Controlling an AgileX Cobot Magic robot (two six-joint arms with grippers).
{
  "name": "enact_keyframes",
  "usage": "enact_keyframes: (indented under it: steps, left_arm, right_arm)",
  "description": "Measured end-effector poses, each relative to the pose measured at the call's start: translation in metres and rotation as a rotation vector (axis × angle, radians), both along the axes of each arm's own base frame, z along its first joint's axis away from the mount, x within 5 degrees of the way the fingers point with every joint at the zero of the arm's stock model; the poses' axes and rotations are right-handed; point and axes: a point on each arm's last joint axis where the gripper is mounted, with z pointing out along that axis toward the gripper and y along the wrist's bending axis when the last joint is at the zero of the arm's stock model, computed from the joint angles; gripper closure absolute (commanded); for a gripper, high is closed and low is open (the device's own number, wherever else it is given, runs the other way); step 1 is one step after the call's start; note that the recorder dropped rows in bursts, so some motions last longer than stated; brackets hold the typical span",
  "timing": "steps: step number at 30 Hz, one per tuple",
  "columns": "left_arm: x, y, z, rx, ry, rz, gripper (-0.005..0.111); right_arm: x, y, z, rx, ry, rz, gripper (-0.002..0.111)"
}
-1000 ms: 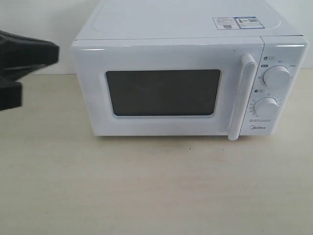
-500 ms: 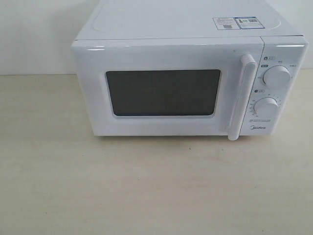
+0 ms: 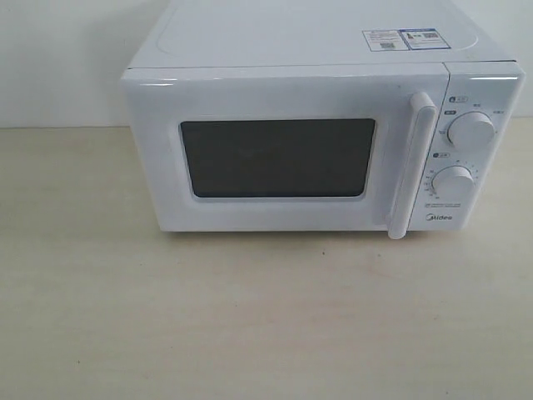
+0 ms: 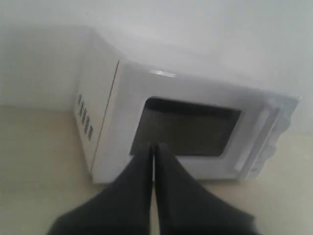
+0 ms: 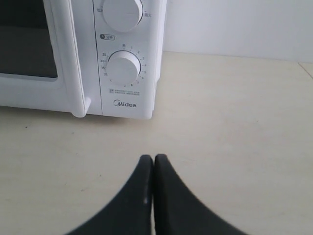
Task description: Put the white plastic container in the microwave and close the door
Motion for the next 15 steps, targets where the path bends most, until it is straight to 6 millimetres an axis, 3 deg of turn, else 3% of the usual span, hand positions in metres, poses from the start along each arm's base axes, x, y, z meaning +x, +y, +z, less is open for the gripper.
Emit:
enact_keyframes:
  steps: [4,7,15]
  left_arm:
    - [0.004,0.004,-0.022,0.125,0.066,0.054,0.103]
    - [0.005,0.008,-0.033,0.104,0.124,0.109,0.103]
    - [0.006,0.016,-0.038,0.166,0.161,0.201,0.103]
  right_arm:
    - [0.0,0.0,0.0,0.002,0.0,0.0,0.109]
    - [0.0,0.0,0.0,0.002,0.0,0.0,0.109]
    - [0.0,0.0,0.0,0.002,0.0,0.0,0.109]
